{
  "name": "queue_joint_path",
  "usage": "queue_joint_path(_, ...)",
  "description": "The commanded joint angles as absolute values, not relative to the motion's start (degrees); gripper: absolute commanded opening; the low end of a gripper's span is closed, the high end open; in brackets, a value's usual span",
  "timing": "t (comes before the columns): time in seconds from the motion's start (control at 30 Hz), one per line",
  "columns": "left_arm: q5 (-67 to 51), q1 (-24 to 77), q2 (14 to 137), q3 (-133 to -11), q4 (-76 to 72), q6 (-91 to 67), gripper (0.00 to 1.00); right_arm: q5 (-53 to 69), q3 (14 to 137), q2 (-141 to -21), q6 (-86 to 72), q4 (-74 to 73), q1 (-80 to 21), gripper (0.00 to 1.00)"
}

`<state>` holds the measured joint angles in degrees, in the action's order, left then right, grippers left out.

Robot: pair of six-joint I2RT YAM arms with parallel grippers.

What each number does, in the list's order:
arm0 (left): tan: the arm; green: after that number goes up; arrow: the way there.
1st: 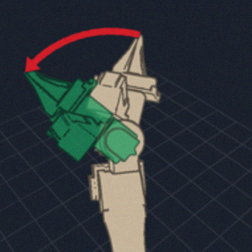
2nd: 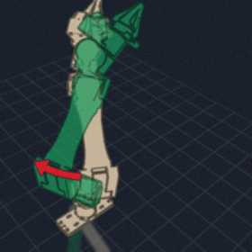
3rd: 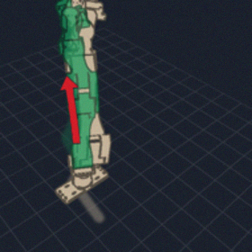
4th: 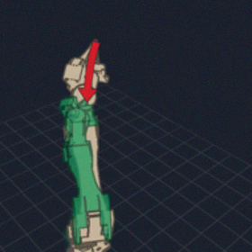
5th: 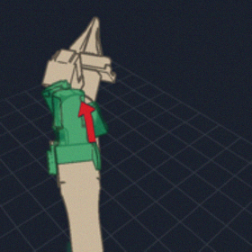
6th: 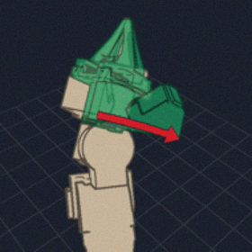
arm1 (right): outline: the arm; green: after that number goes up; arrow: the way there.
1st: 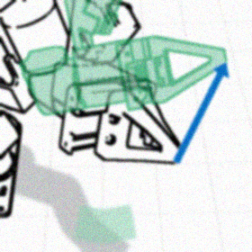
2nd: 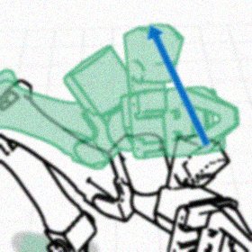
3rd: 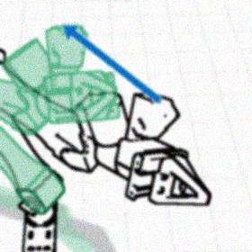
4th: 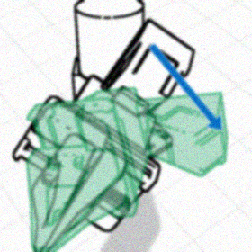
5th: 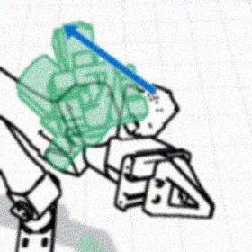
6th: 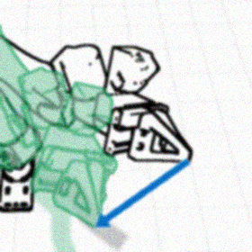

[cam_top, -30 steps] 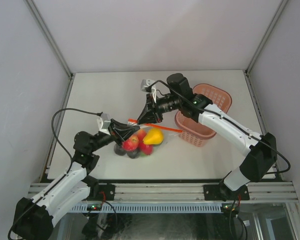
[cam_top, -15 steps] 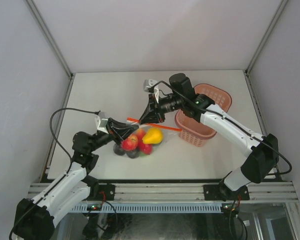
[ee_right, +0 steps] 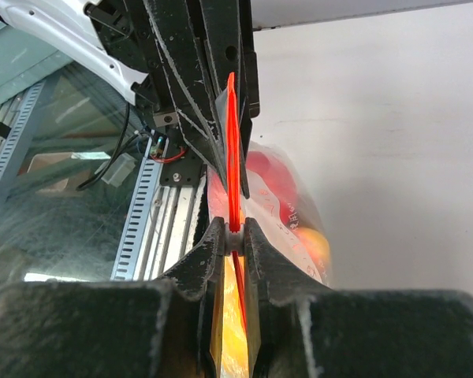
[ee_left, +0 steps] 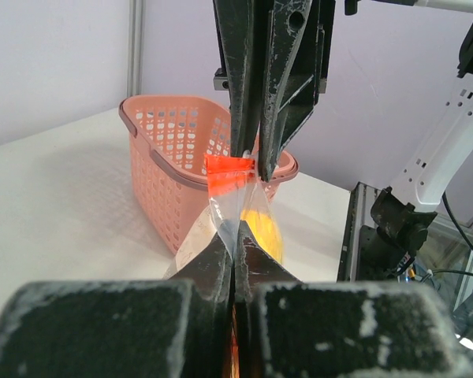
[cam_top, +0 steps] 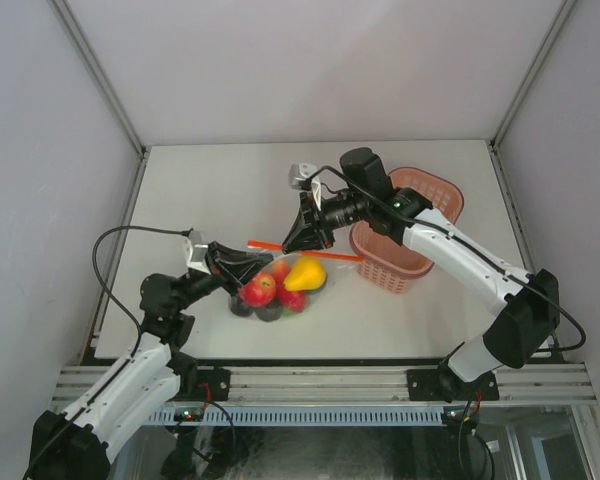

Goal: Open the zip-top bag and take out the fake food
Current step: Unzip the zipper food storage bag at the center of the board.

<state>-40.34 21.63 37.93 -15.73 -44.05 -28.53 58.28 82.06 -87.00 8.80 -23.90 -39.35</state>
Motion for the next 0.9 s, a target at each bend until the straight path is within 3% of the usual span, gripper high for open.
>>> queue_joint_path(0.0,-38.95,20.57,36.95,-14.76,-46.85,-30.01,0.00,60.16,82.40,-83.72,11.72,-24.12,-38.23,0.00)
queue_joint_path(0.87,-38.20,18.12,35.84,-14.28,-46.85,-32.65,0.00,62.94,82.45,-82.71,14.50,-27.03,-36.05,0.00)
